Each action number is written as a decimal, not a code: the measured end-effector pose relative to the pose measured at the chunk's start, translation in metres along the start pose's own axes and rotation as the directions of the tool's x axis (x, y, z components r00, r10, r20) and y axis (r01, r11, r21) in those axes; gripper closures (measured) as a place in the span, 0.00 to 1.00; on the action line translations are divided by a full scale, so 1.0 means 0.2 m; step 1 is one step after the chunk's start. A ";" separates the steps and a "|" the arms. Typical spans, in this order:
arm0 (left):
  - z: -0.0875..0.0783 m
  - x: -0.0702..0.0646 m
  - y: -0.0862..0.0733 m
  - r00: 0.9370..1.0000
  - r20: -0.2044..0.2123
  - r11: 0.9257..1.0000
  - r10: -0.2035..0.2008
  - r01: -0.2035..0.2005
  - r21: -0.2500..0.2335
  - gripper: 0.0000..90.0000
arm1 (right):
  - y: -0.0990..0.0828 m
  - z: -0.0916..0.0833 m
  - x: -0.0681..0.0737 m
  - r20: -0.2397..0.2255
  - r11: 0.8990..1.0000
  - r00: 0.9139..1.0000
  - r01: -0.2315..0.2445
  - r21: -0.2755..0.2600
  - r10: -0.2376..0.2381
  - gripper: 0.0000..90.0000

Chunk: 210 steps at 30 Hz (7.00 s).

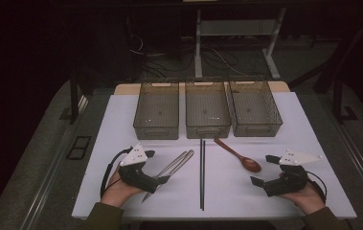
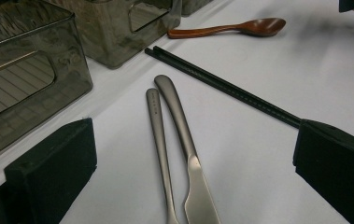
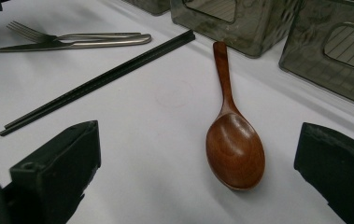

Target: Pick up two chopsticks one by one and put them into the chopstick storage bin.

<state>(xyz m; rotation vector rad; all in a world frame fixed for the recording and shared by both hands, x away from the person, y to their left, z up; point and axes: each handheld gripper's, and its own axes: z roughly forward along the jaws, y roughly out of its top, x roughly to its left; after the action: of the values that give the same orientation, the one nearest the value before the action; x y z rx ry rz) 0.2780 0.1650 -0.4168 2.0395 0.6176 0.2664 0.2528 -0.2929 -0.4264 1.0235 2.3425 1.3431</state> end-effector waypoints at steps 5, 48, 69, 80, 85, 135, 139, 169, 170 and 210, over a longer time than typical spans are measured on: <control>0.00 0.00 0.00 1.000 -0.006 1.000 0.001 -0.001 0.014 0.00 | 0.00 0.00 0.00 0.000 1.000 1.000 -0.002 0.001 0.002 0.01; 0.25 -0.17 0.17 0.999 0.031 0.997 0.014 -0.017 0.076 0.23 | -0.01 0.01 0.00 0.007 1.000 1.000 -0.014 0.006 0.014 0.01; 0.45 -0.19 0.24 0.997 0.077 0.990 0.000 -0.011 0.144 0.87 | -0.01 0.00 0.00 0.006 1.000 1.000 -0.025 0.002 0.025 0.01; 0.53 -0.30 0.22 0.986 0.162 0.981 0.028 -0.058 0.185 0.99 | -0.01 0.00 0.00 0.004 1.000 1.000 -0.029 0.000 0.029 0.01; 0.58 -0.35 0.19 0.983 0.178 0.968 0.050 -0.092 0.233 0.99 | -0.01 0.00 0.00 0.003 1.000 1.000 -0.029 0.002 0.029 0.01; 0.41 -0.25 0.13 0.989 0.147 0.937 0.013 -0.063 0.342 0.99 | -0.02 -0.01 0.00 0.008 0.999 0.999 -0.037 -0.001 0.037 0.01; 0.41 -0.29 0.14 0.984 0.177 0.944 0.009 -0.067 0.323 0.99 | -0.02 -0.01 -0.01 0.008 0.999 0.999 -0.037 -0.001 0.037 0.01; 0.29 -0.35 0.06 0.992 0.119 0.911 0.039 -0.084 0.404 0.99 | -0.02 -0.01 -0.01 0.011 0.999 0.999 -0.039 -0.001 0.039 0.01; 0.28 -0.35 0.05 0.993 0.111 0.910 0.042 -0.084 0.405 0.99 | -0.02 -0.01 -0.01 0.011 0.999 0.999 -0.039 -0.001 0.039 0.01; 0.69 0.06 0.35 0.994 -0.091 0.968 -0.053 0.074 0.242 0.79 | -0.02 0.00 -0.01 0.000 0.999 0.999 -0.051 0.004 0.051 0.01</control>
<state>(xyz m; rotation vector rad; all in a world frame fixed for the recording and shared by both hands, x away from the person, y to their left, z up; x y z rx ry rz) 0.3687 0.0405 -0.4294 2.2489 0.7998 0.2490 0.2532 -0.2960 -0.4309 1.0913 2.3344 1.3572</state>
